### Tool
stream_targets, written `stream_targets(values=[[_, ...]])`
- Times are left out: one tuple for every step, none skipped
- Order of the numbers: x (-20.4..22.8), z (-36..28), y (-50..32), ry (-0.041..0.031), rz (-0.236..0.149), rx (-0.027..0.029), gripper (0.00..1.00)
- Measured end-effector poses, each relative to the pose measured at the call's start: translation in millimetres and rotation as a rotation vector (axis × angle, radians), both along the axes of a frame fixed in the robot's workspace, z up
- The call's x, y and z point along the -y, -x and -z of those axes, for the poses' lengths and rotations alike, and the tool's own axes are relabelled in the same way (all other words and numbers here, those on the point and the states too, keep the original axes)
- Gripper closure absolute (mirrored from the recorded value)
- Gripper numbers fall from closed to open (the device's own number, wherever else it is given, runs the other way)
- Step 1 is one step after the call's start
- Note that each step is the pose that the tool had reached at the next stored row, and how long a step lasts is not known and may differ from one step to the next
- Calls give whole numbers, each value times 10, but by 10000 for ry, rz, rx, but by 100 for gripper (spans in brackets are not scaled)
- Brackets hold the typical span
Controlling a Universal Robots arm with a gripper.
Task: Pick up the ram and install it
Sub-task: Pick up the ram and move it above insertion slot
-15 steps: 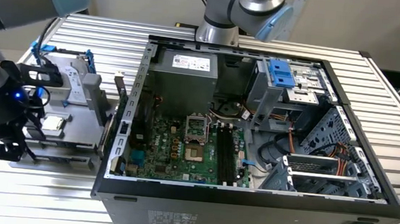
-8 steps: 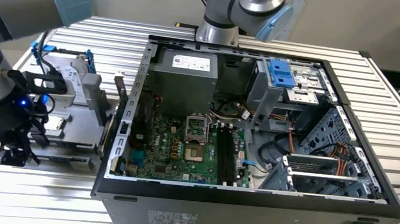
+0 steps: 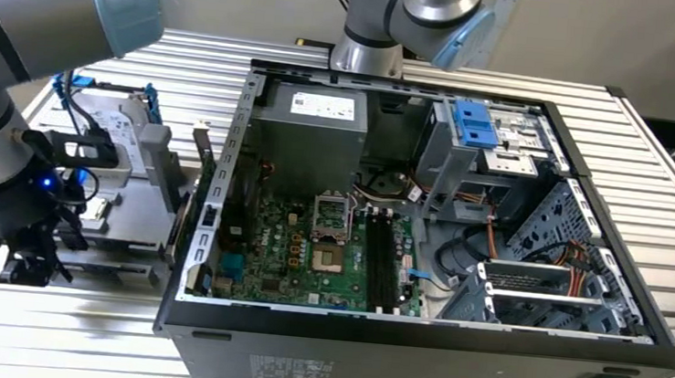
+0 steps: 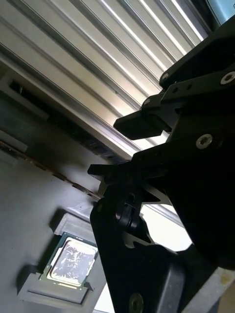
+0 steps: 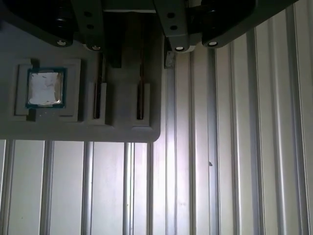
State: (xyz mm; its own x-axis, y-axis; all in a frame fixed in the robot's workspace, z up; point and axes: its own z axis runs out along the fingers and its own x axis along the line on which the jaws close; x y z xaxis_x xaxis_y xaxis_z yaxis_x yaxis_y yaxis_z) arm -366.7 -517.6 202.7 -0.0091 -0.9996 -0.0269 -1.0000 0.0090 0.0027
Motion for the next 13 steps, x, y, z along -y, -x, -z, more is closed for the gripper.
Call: stream_targets(values=[[0,12,0,1,0,0,0],[-1,25,-1,0,-1,-1,0],[-2,36,0,1,0,-1,0],[-2,49,0,1,0,-1,0],[-2,58,0,1,0,-1,0],[-3,68,0,-1,0,-1,0],[-3,77,0,-1,0,-1,0],[-3,87,0,-3,0,0,0],[-3,94,0,-3,0,0,0],[-2,96,0,-2,0,-2,0],[-2,95,0,-2,0,-2,0],[-2,96,0,-2,0,-2,0],[-3,98,0,-4,1,-1,0]])
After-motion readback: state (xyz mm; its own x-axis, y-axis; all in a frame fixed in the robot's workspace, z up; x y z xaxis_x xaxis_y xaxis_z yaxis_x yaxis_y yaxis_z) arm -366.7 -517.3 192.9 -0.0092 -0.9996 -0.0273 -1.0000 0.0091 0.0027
